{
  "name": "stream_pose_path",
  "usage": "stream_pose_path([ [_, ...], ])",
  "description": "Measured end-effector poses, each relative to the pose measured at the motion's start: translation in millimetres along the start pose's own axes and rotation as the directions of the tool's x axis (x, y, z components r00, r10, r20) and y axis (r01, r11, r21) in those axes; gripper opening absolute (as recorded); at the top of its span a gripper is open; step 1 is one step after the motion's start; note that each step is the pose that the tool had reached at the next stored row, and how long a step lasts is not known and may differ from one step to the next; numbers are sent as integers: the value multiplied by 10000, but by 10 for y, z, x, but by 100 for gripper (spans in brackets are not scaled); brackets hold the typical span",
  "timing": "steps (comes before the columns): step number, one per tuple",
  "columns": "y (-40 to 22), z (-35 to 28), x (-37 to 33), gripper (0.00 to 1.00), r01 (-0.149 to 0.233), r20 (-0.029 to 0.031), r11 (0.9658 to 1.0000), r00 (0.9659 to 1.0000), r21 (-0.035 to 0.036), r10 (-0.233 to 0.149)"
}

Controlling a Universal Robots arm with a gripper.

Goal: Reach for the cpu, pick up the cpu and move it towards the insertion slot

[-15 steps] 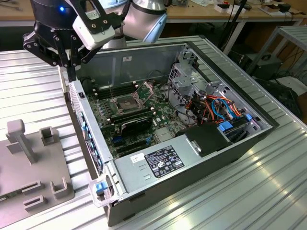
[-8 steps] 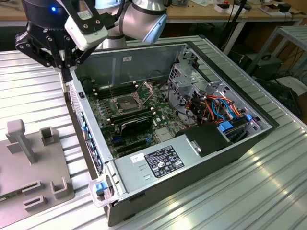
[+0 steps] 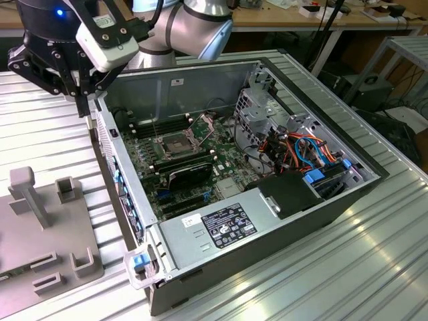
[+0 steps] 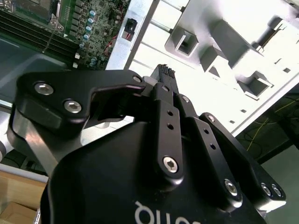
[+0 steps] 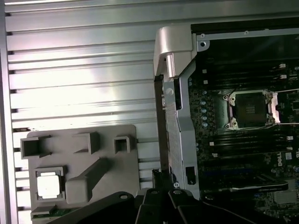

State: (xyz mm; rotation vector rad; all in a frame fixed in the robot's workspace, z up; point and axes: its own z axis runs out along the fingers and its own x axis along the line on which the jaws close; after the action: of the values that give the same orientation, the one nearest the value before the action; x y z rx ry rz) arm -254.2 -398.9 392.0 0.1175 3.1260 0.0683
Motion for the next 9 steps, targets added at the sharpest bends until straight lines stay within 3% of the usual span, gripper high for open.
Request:
stream_pose_path([
  [9, -9, -1, 115, 11, 0, -1, 10000, 10000, -1, 0],
])
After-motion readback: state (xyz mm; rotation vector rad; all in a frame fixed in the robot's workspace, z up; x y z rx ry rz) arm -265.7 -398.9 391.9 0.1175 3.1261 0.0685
